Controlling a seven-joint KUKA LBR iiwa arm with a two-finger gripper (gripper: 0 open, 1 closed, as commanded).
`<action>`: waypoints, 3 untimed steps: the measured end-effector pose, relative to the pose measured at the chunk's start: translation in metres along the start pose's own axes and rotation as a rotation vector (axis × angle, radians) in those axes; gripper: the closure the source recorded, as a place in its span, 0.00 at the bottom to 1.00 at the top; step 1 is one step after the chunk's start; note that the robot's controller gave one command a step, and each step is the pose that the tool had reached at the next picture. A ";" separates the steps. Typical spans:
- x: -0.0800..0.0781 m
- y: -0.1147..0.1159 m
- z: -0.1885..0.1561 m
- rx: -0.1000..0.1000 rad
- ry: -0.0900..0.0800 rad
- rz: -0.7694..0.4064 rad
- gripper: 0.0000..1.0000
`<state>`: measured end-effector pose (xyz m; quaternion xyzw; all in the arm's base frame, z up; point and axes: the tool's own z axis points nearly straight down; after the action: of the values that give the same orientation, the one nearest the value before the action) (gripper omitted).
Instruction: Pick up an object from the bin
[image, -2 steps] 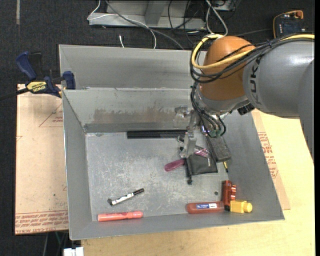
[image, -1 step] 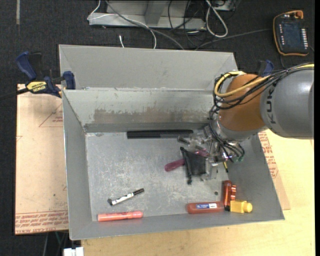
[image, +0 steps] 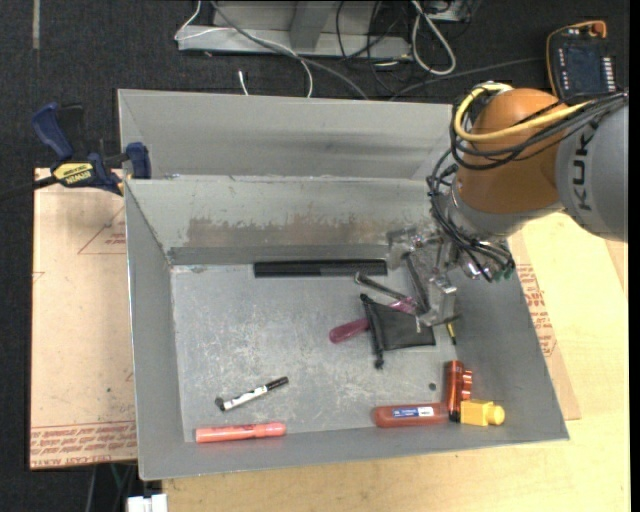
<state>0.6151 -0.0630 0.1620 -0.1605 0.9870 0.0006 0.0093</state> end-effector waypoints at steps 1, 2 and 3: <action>0.016 -0.001 0.064 -0.009 0.031 0.177 0.00; 0.031 -0.005 0.092 -0.002 0.001 -0.035 0.00; 0.024 0.000 0.090 -0.003 0.012 0.193 1.00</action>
Offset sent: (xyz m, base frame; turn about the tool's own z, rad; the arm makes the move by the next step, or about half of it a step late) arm -0.0268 -0.0151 -0.0920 -0.0388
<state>0.5941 -0.0700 0.0714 -0.0646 0.9979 0.0022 0.0030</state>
